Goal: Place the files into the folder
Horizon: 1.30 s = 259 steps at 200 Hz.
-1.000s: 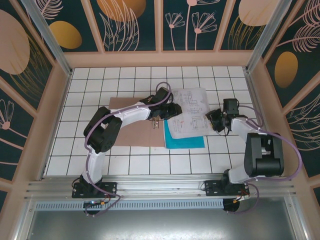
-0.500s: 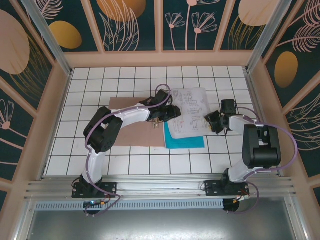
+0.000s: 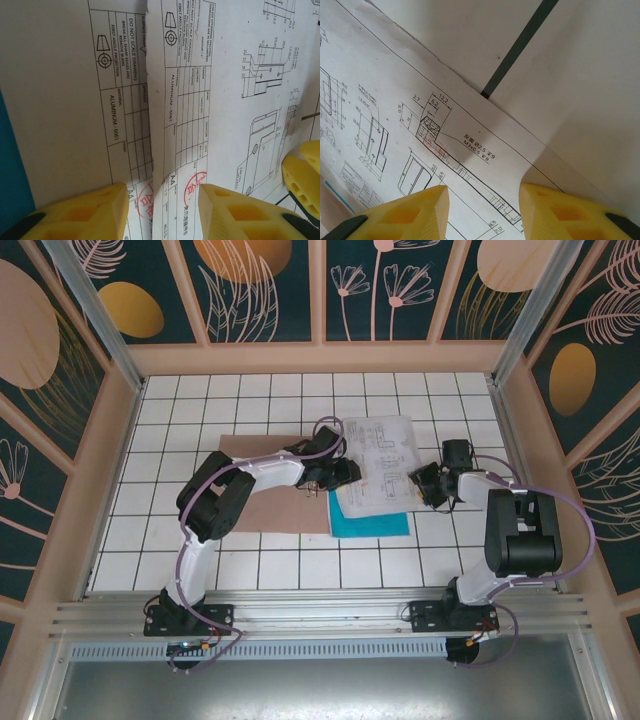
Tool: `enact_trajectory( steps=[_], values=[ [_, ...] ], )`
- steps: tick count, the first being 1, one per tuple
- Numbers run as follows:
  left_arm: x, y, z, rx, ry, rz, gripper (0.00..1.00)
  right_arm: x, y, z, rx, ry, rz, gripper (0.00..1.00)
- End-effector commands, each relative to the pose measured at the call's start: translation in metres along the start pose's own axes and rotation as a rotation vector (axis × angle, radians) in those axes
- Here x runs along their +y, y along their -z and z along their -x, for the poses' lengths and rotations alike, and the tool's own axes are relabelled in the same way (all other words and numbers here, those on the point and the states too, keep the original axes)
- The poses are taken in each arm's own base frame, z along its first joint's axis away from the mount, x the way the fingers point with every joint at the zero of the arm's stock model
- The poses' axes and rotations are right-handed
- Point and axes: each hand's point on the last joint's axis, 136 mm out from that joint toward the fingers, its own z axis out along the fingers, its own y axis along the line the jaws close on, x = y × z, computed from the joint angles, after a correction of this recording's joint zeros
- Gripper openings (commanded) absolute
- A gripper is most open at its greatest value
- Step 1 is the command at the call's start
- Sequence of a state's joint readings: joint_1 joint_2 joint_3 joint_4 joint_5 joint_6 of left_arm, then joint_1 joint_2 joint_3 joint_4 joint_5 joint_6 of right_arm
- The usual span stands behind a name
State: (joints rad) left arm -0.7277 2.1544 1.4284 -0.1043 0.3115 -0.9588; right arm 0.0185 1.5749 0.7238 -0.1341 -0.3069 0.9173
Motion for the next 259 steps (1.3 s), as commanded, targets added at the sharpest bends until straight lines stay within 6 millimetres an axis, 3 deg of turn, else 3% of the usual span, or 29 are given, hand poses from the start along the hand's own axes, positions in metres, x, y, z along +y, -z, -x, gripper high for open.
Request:
enact_trajectory(
  steps=[1,58,91,125,150,161,217,259],
  values=[
    [-0.005,-0.006,-0.004,0.016,-0.031,-0.009,0.43,-0.021,-0.006,-0.004,0.01,-0.005,-0.063,0.44],
    [-0.013,-0.009,-0.006,0.018,-0.045,-0.013,0.37,-0.022,-0.007,-0.006,0.019,-0.008,-0.06,0.44],
    [-0.011,-0.009,-0.007,0.016,-0.047,-0.004,0.27,-0.022,-0.007,-0.006,0.018,-0.009,-0.059,0.44],
    [-0.012,-0.006,-0.005,0.006,-0.051,-0.002,0.24,-0.021,-0.006,-0.006,0.017,-0.008,-0.056,0.44],
    [-0.014,-0.004,-0.003,0.0,-0.056,-0.006,0.11,-0.018,-0.005,-0.005,0.016,-0.002,-0.051,0.45],
    [-0.016,-0.003,-0.003,-0.002,-0.059,-0.006,0.0,-0.014,-0.003,-0.003,0.008,0.012,-0.042,0.47],
    [-0.045,0.026,0.008,-0.038,-0.078,-0.039,0.0,0.033,0.033,0.015,-0.12,0.17,0.006,0.61],
    [-0.056,0.053,0.007,-0.046,-0.097,-0.043,0.0,0.044,0.052,0.012,-0.16,0.199,0.031,0.62]
  ],
)
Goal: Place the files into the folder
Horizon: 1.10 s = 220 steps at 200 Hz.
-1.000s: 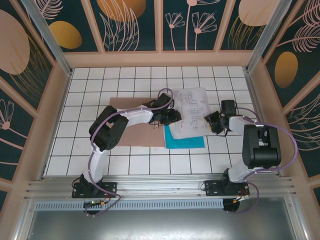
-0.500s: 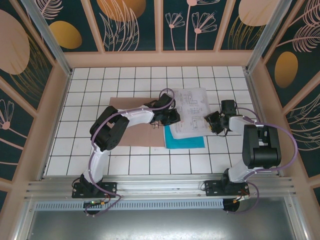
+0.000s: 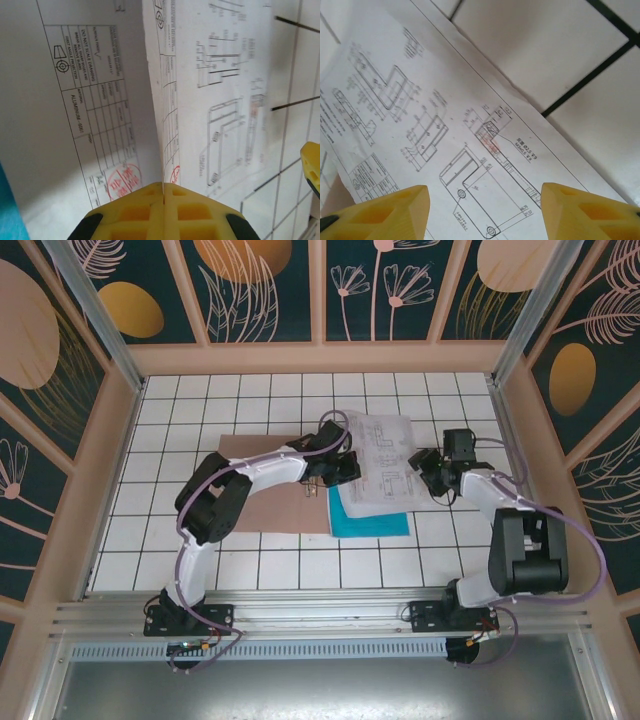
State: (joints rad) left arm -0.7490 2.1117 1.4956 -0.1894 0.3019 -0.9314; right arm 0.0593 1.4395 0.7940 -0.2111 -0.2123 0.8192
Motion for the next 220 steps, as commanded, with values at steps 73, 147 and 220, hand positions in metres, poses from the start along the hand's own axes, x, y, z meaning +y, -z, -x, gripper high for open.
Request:
enact_trajectory(
  steps=[73,147,220],
  values=[
    [0.038,0.098,0.008,-0.049,-0.052,0.135,0.0,0.044,0.015,-0.031,0.029,0.154,0.071,0.62],
    [0.121,0.162,0.005,-0.074,-0.145,0.489,0.0,0.085,-0.008,-0.085,0.188,0.262,0.2,0.61],
    [0.177,0.181,0.002,-0.083,-0.166,0.689,0.0,0.121,-0.035,-0.144,0.312,0.352,0.249,0.6]
  ],
)
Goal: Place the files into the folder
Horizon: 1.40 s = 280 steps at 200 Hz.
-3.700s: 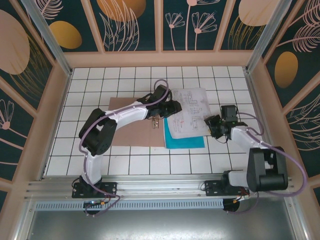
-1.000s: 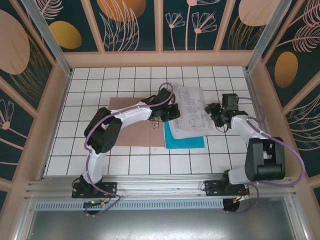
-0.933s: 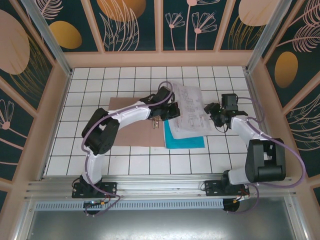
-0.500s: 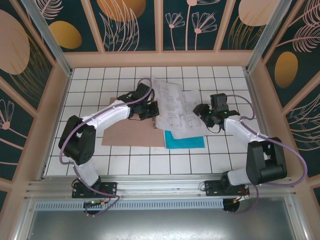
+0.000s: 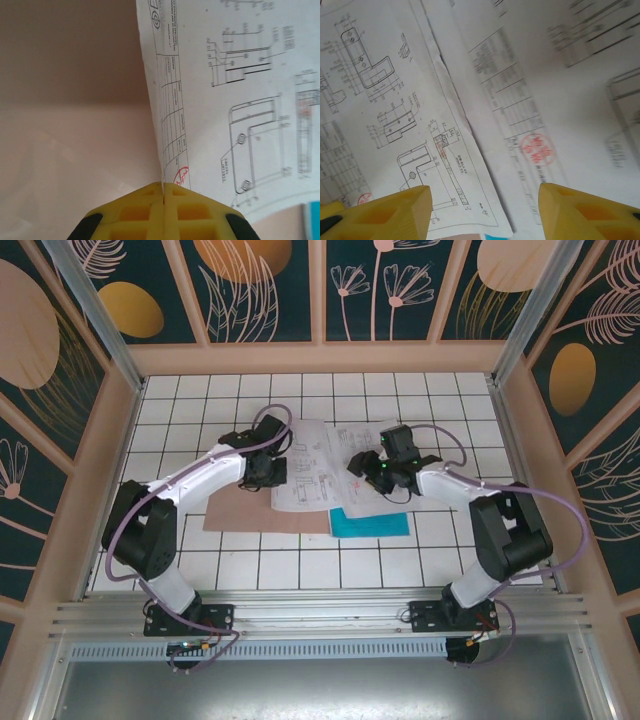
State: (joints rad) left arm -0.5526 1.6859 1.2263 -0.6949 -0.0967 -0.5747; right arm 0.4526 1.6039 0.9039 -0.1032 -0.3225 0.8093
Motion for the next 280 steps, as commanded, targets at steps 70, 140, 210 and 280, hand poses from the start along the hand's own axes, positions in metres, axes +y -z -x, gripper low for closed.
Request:
enact_trajectory(
  steps=[70,140,210,280],
  values=[
    [0.045,-0.014,-0.008,0.009,-0.04,0.156,0.0,0.055,-0.052,-0.022,0.115,0.075,0.097,0.59],
    [0.043,-0.019,-0.007,0.011,-0.042,0.143,0.0,0.072,-0.082,-0.037,0.197,0.066,0.125,0.56],
    [0.043,-0.02,-0.008,0.013,-0.049,0.139,0.0,0.074,-0.093,-0.044,0.234,0.055,0.133,0.51],
    [0.043,-0.021,-0.009,0.011,-0.051,0.134,0.0,0.11,-0.066,-0.036,0.206,0.087,0.233,0.45]
  ],
)
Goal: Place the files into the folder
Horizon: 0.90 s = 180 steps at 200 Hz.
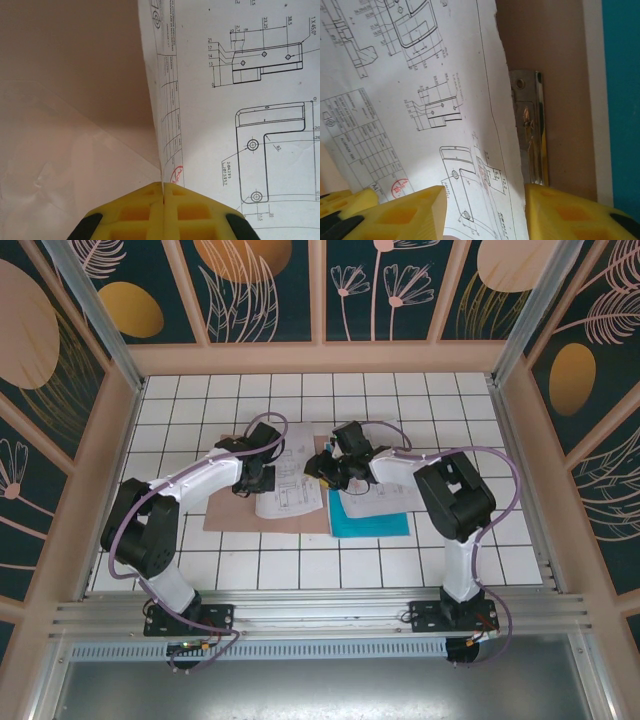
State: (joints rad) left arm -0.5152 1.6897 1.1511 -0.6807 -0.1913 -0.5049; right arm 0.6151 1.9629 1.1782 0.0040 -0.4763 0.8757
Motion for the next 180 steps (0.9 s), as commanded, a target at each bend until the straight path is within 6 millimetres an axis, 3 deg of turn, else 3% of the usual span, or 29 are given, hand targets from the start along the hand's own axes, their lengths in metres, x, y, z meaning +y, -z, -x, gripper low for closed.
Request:
enact_trajectory(
  steps=[1,50,85,180],
  values=[
    [0.004,-0.005,-0.001,0.005,-0.008,0.007,0.0,0.041,0.019,0.005,-0.018,0.041,0.1,0.45],
    [0.003,-0.006,0.0,-0.006,-0.013,0.001,0.0,0.045,0.013,-0.001,0.017,0.044,0.137,0.41],
    [0.006,-0.009,-0.003,-0.027,-0.023,0.001,0.0,0.036,-0.001,0.0,0.033,0.051,0.118,0.4],
    [0.013,-0.018,-0.009,-0.037,-0.051,0.032,0.0,0.031,-0.023,0.022,0.021,0.105,0.071,0.37]
  ],
)
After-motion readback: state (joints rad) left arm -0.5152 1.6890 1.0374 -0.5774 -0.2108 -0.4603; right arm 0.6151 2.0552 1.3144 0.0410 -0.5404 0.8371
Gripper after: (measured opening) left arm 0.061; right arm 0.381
